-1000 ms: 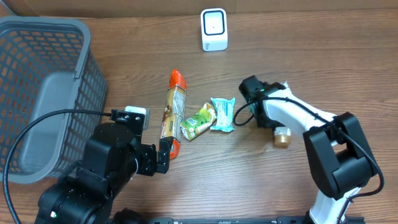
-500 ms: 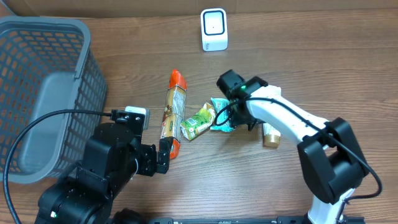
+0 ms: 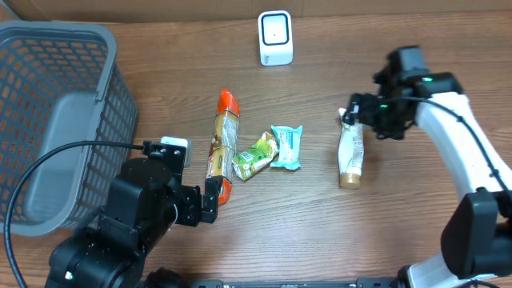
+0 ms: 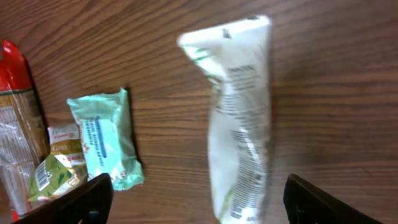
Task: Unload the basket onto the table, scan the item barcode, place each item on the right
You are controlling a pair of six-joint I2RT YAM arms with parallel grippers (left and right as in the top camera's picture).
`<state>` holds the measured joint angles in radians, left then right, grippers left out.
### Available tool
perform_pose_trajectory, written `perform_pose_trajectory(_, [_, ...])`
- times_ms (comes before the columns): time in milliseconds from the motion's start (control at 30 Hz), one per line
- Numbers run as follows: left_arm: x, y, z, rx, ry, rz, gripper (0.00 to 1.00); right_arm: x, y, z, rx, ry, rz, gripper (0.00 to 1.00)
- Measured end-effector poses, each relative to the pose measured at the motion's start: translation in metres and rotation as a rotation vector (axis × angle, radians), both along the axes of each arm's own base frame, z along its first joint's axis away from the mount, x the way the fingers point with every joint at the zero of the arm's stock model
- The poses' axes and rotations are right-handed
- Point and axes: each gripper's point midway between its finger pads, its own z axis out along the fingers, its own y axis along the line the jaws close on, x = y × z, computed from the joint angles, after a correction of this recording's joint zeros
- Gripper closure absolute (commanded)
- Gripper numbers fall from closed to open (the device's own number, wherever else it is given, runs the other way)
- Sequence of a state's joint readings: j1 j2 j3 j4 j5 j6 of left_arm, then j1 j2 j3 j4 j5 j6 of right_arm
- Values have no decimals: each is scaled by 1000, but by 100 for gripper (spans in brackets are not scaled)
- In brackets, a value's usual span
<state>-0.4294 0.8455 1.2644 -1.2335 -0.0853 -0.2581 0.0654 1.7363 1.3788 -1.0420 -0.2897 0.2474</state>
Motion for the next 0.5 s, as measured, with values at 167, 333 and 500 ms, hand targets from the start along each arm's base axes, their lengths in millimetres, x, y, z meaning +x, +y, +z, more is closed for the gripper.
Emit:
perform_pose_trajectory(167, [0, 0, 0, 0, 0, 0, 0, -14, -20, -37, 59, 35, -31, 10])
perform_pose_trajectory(333, [0, 0, 0, 0, 0, 0, 0, -35, -4, -75, 80, 47, 20, 10])
perform_pose_trajectory(500, [0, 0, 0, 0, 0, 0, 1, -40, 21, -91, 76, 4, 103, 36])
